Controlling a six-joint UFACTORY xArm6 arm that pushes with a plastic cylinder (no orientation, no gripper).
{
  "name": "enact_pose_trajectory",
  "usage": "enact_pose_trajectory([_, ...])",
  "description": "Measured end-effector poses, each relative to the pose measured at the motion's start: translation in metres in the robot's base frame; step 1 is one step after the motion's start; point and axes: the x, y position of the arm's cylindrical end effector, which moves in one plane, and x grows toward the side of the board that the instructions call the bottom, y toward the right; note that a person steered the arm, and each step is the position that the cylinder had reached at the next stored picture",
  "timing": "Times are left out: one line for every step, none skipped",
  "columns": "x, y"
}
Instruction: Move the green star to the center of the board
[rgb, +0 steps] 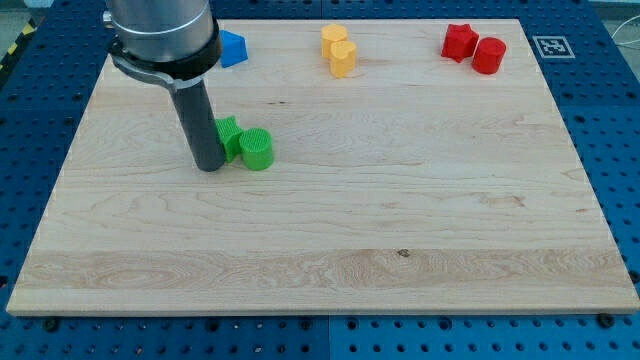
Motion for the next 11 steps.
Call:
enact_pose_trajectory([0.015, -0.023])
enact_pose_trajectory([0.016, -0.068])
enact_pose_trajectory([-0.003, -0.07])
enact_pose_trajectory([-0.03, -0.059])
enact_pose_trajectory([-0.034, -0.018])
enact_pose_trajectory([-0.034, 0.017])
enact_pose_trajectory([-0.03, 0.047])
enact_pose_trajectory([-0.029, 0.08])
enact_pose_trajectory([-0.028, 0.119])
enact_pose_trajectory([-0.023, 0.148])
enact_pose_trajectory([-0.022, 0.098])
